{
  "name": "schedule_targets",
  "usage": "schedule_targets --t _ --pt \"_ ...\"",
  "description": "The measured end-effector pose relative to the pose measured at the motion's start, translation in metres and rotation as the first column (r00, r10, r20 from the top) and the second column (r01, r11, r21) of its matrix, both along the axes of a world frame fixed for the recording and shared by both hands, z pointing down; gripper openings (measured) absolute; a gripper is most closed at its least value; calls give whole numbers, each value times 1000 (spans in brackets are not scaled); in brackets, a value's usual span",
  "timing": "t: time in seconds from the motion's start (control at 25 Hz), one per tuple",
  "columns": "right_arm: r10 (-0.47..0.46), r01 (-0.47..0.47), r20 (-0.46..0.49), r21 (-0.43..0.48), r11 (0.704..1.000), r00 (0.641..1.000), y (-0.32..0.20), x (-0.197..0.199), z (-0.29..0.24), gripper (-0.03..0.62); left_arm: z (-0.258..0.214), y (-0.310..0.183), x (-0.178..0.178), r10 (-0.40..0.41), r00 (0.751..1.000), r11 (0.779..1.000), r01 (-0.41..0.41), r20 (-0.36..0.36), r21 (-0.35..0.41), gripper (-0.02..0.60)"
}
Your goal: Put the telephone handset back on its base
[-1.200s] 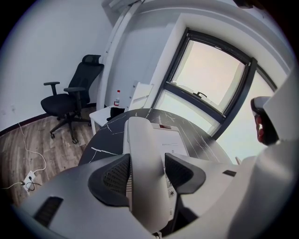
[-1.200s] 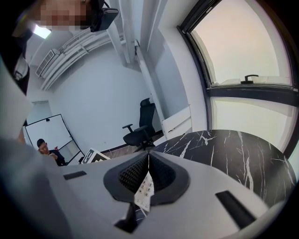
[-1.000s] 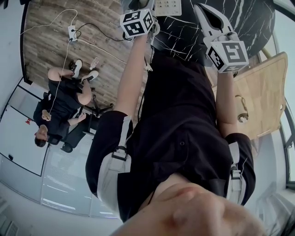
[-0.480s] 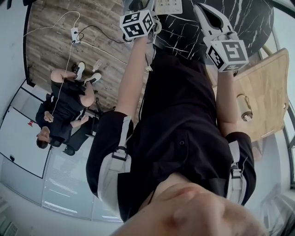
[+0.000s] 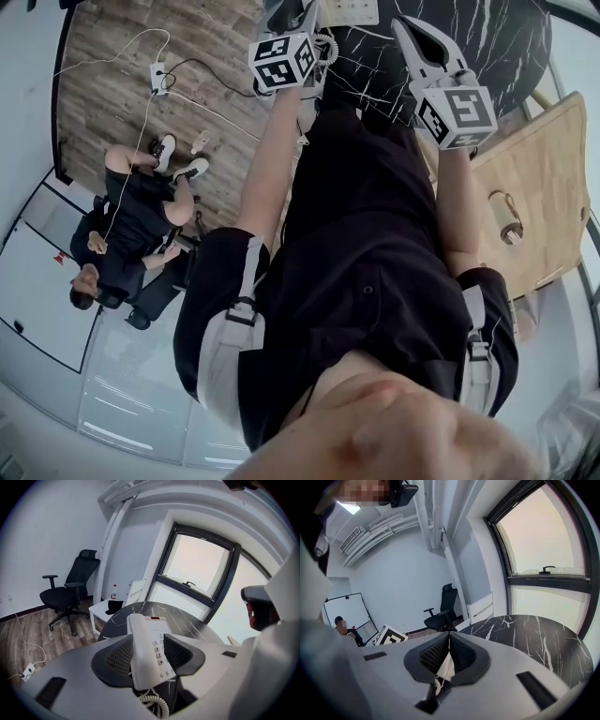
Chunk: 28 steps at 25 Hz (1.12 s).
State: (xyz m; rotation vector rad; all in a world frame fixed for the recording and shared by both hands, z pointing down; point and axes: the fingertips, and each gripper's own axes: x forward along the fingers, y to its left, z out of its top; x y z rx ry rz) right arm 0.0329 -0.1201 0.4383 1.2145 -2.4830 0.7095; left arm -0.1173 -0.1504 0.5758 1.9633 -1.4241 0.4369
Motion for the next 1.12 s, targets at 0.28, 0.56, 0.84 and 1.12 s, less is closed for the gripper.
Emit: schedule_targets --t 0.28,0.56,0.84,1.12 --pt "23 -23 -9 26 999 1000 18 -11 -11 31 -16 18 -5 41 999 999 -41 13 30 170" --pt "43 -42 -27 38 998 999 38 -16 -13 31 -28 28 -15 46 998 996 -48 33 71 90" --pt "62 -60 -30 64 996 998 50 -22 -16 31 -46 41 -20 74 996 990 -80 56 117 43" --pt "54 -52 -29 82 995 998 58 -34 -18 31 -62 58 -18 116 992 982 -123 58 141 25"
